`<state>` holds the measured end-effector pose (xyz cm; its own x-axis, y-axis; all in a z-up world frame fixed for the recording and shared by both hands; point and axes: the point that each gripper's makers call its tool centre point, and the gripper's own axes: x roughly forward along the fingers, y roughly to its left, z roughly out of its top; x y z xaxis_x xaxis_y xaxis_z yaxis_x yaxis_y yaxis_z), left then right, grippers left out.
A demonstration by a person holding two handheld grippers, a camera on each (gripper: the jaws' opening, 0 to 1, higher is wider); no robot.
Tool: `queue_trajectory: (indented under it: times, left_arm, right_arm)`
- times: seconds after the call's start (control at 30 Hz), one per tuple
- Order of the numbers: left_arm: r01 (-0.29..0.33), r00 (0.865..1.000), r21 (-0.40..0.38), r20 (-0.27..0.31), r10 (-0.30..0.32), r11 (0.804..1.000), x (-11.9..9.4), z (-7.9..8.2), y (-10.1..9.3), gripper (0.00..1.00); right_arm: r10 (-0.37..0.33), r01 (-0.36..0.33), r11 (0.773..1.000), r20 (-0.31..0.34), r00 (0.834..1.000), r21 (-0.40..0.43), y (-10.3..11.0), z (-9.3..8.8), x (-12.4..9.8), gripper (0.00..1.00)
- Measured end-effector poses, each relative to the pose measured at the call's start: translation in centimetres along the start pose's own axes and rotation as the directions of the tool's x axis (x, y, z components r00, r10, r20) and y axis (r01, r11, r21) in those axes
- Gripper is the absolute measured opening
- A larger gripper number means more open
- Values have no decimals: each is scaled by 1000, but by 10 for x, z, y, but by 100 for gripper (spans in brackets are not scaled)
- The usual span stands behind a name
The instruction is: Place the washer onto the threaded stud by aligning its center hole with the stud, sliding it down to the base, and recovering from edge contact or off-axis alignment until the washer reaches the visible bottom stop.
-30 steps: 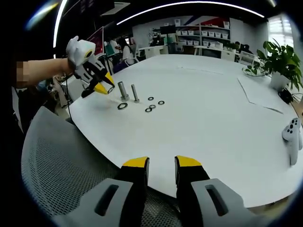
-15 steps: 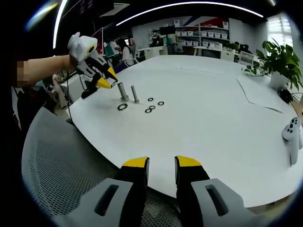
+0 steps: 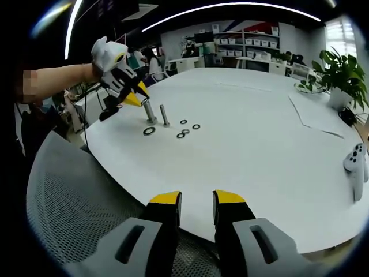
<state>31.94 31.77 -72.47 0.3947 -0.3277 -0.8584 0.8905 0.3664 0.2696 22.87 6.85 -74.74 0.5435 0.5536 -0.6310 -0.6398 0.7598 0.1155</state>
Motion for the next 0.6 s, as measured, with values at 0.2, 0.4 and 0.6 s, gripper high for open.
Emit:
queue_trajectory:
  times: [0.2,0.4,0.6]
  left_arm:
    - [18,999,34,-31,-17,999,5,-3,0,18]
    - [53,998,30,-47,-51,998,9,-4,3,18]
    - [92,993,38,-82,-89,995,19,-9,-2,18]
  right_arm:
    - [1,-1,1000,0,1000,0,0,0,0,24]
    - [0,0,1000,6,1000,3,0,1,0,24]
    - [3,-3,1000,2,1000,1,0,0,0,24]
